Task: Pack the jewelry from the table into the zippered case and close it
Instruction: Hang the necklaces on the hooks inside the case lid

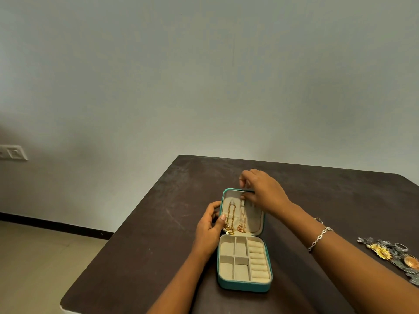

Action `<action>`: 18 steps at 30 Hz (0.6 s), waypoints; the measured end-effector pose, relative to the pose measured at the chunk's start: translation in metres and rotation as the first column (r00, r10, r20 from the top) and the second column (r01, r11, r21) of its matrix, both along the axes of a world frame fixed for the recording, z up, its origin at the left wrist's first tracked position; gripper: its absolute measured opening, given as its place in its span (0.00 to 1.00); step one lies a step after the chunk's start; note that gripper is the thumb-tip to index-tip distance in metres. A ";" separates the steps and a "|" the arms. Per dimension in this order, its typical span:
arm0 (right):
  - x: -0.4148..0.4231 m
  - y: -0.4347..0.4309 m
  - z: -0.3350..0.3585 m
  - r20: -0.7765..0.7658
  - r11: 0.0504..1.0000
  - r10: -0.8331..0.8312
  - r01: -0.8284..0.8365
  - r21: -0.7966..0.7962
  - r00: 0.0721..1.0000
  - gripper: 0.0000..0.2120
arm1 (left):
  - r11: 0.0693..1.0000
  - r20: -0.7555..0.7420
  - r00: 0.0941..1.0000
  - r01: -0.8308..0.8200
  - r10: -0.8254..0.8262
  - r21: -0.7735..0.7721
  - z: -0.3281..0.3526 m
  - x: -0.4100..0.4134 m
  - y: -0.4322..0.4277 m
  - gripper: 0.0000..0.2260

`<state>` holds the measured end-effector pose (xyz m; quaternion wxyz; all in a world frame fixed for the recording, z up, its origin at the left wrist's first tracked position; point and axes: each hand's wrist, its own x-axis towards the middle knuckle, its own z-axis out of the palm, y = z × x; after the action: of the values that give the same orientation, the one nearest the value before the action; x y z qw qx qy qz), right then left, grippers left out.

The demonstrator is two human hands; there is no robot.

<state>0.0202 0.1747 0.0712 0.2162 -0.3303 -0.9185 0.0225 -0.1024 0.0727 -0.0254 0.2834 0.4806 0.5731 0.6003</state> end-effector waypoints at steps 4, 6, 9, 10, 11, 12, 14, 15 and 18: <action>-0.004 0.000 0.008 0.102 0.999 0.044 -0.044 -0.010 0.994 0.11 | 1.000 0.000 1.000 -0.002 0.002 -0.010 0.000 0.000 0.000 0.13; -0.003 -0.001 0.010 0.113 0.998 0.057 -0.058 0.005 0.992 0.10 | 1.000 0.002 1.000 0.000 0.000 -0.017 0.000 0.000 0.000 0.13; 0.002 -0.001 0.010 0.106 0.996 0.086 -0.088 0.013 0.991 0.06 | 1.000 0.004 1.000 -0.005 0.005 -0.019 0.000 0.000 0.000 0.12; 0.004 -0.001 0.010 0.104 0.995 0.099 -0.100 0.009 0.990 0.05 | 1.000 0.006 1.000 -0.008 0.008 -0.018 0.000 0.000 0.000 0.12; 0.006 -0.001 0.010 0.101 0.994 0.110 -0.111 -0.001 0.989 0.04 | 1.000 0.006 1.000 -0.010 0.010 -0.020 0.000 0.000 0.000 0.12; 0.008 -0.001 0.011 0.096 0.992 0.124 -0.123 -0.013 0.988 0.04 | 1.000 0.004 1.000 -0.013 0.013 -0.024 0.000 0.000 0.000 0.12; 0.012 -0.001 0.011 0.076 0.988 0.150 -0.147 -0.046 0.986 0.05 | 0.999 -0.001 1.000 -0.015 0.015 -0.033 0.000 0.000 0.001 0.12; 0.014 -0.001 0.012 0.061 0.986 0.158 -0.155 -0.063 0.985 0.06 | 0.999 -0.005 1.000 -0.017 0.016 -0.035 0.000 0.000 0.001 0.12; 0.023 0.000 0.010 0.008 0.986 0.163 -0.162 -0.041 0.987 0.08 | 0.999 -0.007 0.999 -0.033 0.032 -0.042 0.000 0.000 0.000 0.11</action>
<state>0.0435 0.1747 0.0810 0.2016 -0.2586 -0.9430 0.0566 -0.1025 0.0729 -0.0253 0.2816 0.4672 0.5942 0.5910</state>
